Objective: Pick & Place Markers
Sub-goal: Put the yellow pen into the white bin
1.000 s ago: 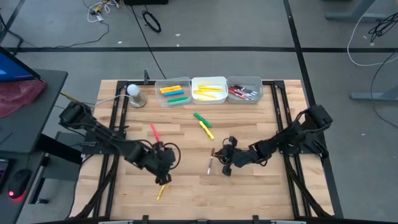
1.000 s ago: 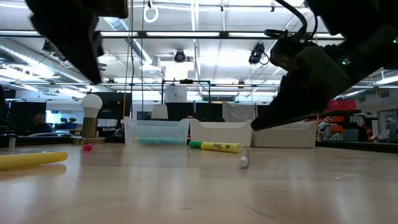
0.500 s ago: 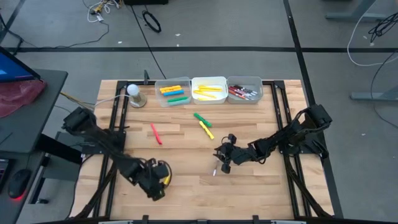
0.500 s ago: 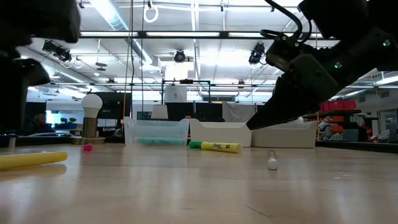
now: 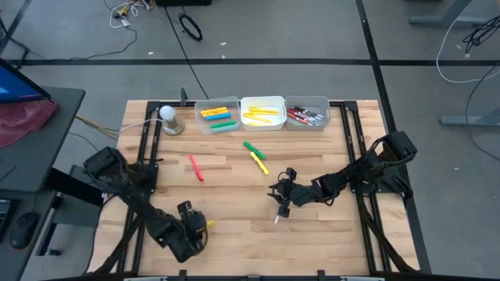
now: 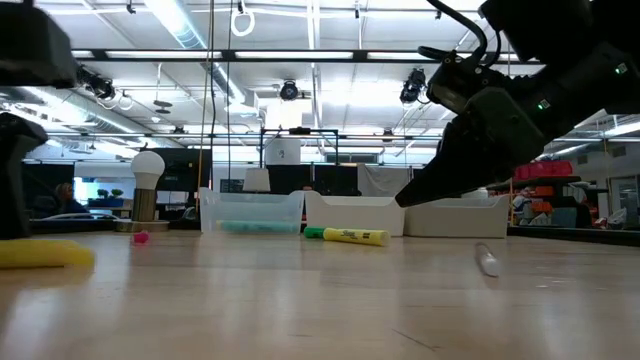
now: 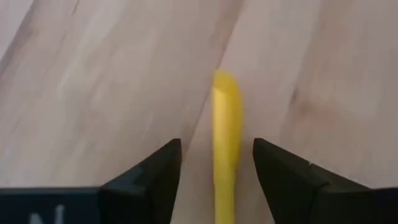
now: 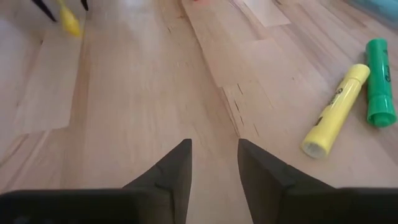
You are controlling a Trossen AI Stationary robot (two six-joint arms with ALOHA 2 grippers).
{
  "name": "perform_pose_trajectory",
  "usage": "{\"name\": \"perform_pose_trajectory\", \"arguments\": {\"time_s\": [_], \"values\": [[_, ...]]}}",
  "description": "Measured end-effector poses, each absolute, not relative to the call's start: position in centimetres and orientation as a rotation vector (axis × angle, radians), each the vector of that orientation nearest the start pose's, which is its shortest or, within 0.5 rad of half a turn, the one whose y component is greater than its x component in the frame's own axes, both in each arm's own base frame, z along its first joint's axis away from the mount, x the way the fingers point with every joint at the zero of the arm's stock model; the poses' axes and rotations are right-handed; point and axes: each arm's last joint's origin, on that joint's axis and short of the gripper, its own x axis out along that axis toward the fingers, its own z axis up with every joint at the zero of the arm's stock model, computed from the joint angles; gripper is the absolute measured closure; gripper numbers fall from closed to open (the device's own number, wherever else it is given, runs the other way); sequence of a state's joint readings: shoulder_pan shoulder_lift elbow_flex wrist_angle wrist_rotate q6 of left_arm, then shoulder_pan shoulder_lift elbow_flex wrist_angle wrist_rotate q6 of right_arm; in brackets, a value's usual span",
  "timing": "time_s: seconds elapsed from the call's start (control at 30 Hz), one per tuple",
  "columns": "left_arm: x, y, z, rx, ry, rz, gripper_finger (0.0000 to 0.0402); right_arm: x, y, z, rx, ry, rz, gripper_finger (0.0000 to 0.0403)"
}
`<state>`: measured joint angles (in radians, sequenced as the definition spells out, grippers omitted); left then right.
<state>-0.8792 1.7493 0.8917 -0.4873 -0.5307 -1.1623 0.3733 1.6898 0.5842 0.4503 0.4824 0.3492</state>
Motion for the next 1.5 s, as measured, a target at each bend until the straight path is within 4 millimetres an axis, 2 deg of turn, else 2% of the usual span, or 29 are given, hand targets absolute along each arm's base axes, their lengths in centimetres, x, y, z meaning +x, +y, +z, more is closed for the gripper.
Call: {"name": "perform_pose_trajectory", "arguments": {"time_s": [0.17, 0.33, 0.57, 0.77, 0.9, 1.03, 1.17, 1.27, 1.5], "values": [[18.7, -21.8, 12.3, -0.138, 1.016, 0.324, 0.0237, 27.4, 9.3, 11.7, 0.057, 0.568, -0.204, 0.0270], [17.9, -21.3, 11.2, -0.171, 0.986, 0.319, 0.0286, 27.4, 9.3, 11.7, 0.035, 0.566, -0.195, 0.0270], [18.1, -20.9, 10.7, -0.203, 0.978, 0.310, 0.0366, 25.7, 10.2, 13.6, -0.002, 0.613, -0.151, 0.0270], [18.8, -20.0, 12.0, -0.223, 0.990, 0.272, 0.0366, 22.9, 11.2, 16.3, 0.068, 0.696, 0.000, 0.0270], [19.5, -18.6, 12.8, -0.173, 0.974, 0.287, 0.0364, 20.6, 11.7, 16.9, 0.233, 0.886, 0.116, 0.0277], [20.4, -17.7, 13.5, -0.142, 0.955, 0.289, 0.0357, 18.6, 12.2, 15.8, 0.338, 1.089, 0.087, 0.0307], [21.4, -16.4, 14.3, -0.102, 0.937, 0.287, 0.0366, 17.6, 12.8, 13.8, 0.372, 1.182, 0.107, 0.0356], [22.0, -15.5, 14.8, -0.070, 0.928, 0.285, 0.0366, 17.4, 12.7, 12.7, 0.358, 1.168, 0.070, 0.0393], [23.3, -13.6, 16.3, -0.001, 0.871, 0.284, 0.0362, 18.1, 12.4, 11.7, 0.368, 1.108, 0.054, 0.0397]]}}
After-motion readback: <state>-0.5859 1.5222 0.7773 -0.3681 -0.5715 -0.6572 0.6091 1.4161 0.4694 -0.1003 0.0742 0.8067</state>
